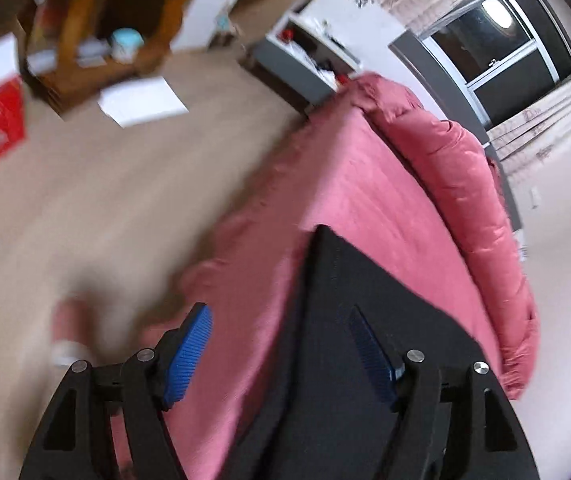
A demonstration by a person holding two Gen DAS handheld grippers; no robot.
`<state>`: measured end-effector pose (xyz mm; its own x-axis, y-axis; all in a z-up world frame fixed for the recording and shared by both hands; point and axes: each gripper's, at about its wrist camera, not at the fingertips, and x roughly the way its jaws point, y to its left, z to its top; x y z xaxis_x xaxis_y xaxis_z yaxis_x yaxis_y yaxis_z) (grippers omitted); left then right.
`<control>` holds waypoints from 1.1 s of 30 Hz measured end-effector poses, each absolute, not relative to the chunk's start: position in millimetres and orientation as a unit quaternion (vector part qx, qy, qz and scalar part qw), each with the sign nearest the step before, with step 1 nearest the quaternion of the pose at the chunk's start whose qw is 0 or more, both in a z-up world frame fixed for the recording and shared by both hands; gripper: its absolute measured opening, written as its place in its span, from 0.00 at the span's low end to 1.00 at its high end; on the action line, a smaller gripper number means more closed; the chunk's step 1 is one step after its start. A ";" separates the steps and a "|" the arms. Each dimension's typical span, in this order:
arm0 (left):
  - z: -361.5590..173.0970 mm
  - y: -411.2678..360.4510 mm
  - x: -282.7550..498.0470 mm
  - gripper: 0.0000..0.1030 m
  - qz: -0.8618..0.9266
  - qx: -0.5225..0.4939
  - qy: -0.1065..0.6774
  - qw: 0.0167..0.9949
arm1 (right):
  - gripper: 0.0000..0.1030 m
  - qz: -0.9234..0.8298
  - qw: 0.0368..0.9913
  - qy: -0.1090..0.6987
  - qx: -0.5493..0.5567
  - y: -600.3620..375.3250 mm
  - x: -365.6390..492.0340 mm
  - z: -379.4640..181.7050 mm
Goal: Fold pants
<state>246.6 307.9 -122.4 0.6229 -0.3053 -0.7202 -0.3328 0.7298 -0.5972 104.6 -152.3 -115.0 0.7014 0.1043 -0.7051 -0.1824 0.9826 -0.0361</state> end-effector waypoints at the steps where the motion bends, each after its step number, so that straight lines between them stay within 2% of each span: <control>1: -129.2 305.5 259.2 0.72 0.002 -0.380 0.432 0.818 | 0.61 0.079 0.921 0.379 -0.049 -152.8 104.5 -115.2; 6: -155.1 299.0 314.4 0.74 -0.018 -0.407 0.437 0.802 | 0.64 0.091 0.919 0.381 -0.032 -156.5 105.7 -117.4; 9: -159.0 286.8 339.2 0.74 -0.037 -0.380 0.448 0.808 | 0.67 0.095 0.919 0.383 -0.031 -156.1 105.9 -119.0; 12: -163.2 275.3 352.4 0.70 -0.054 -0.341 0.465 0.815 | 0.67 0.095 0.919 0.382 -0.031 -155.5 105.7 -119.4; 13: -164.4 270.8 354.8 0.58 -0.054 -0.331 0.467 0.818 | 0.67 0.095 0.919 0.382 -0.030 -155.7 105.7 -119.6; 14: -165.3 267.9 356.2 0.37 -0.057 -0.323 0.468 0.821 | 0.67 0.095 0.919 0.382 -0.029 -156.1 105.7 -119.8; 15: -163.8 262.9 356.7 0.35 -0.044 -0.303 0.466 0.830 | 0.67 0.096 0.919 0.382 -0.028 -156.2 105.8 -119.9; 19: -150.3 253.8 344.1 0.08 -0.036 -0.261 0.443 0.857 | 0.67 0.095 0.919 0.382 -0.029 -155.6 105.9 -120.3; 27: -99.9 251.7 293.4 0.06 -0.076 -0.272 0.381 0.880 | 0.67 0.091 0.919 0.383 -0.035 -153.3 105.1 -119.9; 33: -49.6 238.4 206.5 0.06 -0.130 -0.256 0.328 0.900 | 0.67 0.088 0.918 0.384 -0.041 -152.4 105.6 -119.6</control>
